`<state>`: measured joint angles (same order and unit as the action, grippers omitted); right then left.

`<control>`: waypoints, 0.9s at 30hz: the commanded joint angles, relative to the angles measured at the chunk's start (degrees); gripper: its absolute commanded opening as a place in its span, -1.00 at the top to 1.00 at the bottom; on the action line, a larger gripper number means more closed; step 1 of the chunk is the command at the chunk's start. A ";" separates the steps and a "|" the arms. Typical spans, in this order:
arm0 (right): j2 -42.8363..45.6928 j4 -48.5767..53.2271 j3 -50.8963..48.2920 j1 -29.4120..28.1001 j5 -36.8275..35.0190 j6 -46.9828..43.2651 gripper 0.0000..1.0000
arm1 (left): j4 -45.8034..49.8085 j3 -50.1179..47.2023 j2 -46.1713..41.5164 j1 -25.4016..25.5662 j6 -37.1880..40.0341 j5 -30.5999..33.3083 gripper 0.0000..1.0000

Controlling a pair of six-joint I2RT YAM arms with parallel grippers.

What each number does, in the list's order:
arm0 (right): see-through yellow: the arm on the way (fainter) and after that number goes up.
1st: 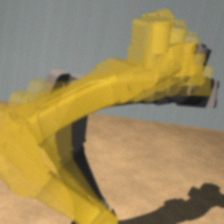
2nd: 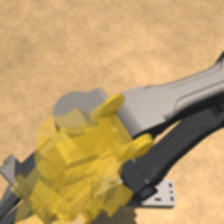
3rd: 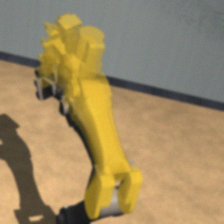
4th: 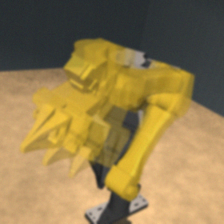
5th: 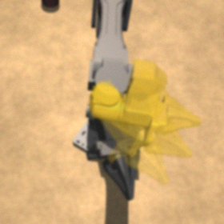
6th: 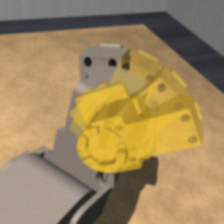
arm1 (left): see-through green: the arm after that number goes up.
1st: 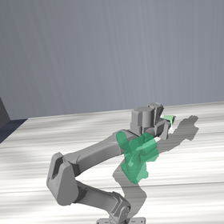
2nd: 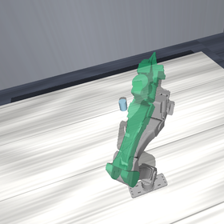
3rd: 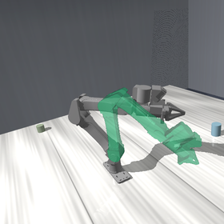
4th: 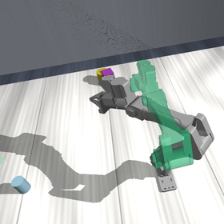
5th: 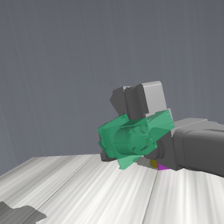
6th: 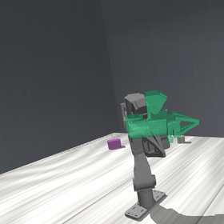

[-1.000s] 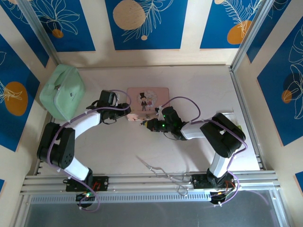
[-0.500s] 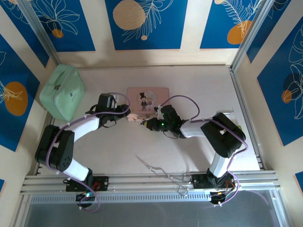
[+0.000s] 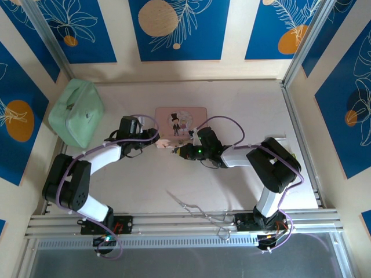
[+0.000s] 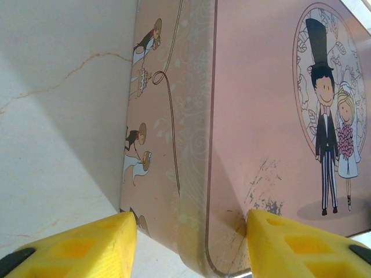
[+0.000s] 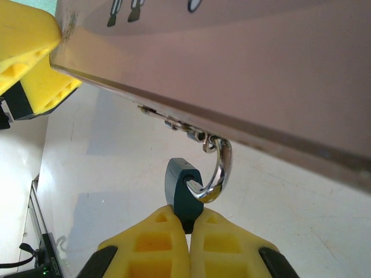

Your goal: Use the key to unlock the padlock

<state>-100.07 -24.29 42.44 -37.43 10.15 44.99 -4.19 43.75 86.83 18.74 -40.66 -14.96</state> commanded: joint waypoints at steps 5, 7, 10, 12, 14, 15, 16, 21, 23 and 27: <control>-2.53 9.79 -1.59 2.01 -1.71 2.64 1.00 | 6.67 -3.52 -0.13 -0.29 -0.33 -1.39 -0.03; -3.01 9.57 -1.55 2.33 -1.50 2.66 1.00 | 6.58 -3.96 -0.46 -0.26 -0.47 -1.47 -0.03; -3.55 9.26 -1.40 2.93 -0.98 2.73 1.00 | 6.00 -5.26 -1.12 -0.28 -0.95 -1.69 -0.03; -3.46 9.37 -1.32 3.15 -0.88 2.51 1.00 | 5.85 -5.90 -1.23 -0.26 -0.93 -1.87 -0.03; -3.46 9.87 -1.01 3.20 -0.92 2.27 1.00 | 5.74 -6.07 -1.14 -0.26 -0.91 -2.13 -0.03; -3.46 10.01 -0.87 3.16 -0.84 2.18 1.00 | 5.77 -6.06 -1.13 -0.29 -0.91 -2.22 -0.03; -3.46 10.13 -0.92 3.15 -0.83 2.10 1.00 | 5.68 -6.00 -1.13 -0.29 -0.97 -2.33 -0.03; -3.55 10.49 -0.77 3.20 -0.81 2.10 1.00 | 5.78 -4.88 -1.40 -0.28 -1.43 -2.94 -0.03; -3.80 10.71 -0.48 3.15 -0.79 2.05 1.00 | 6.08 -4.33 -1.70 -0.26 -1.48 -3.08 -0.03; -4.08 11.11 -0.20 3.08 -0.91 1.94 1.00 | 6.92 -2.31 -1.88 -0.28 -1.44 -3.79 -0.05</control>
<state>-100.29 -22.90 43.22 -36.29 12.32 43.86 -5.89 41.28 85.10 18.74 -42.22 -16.03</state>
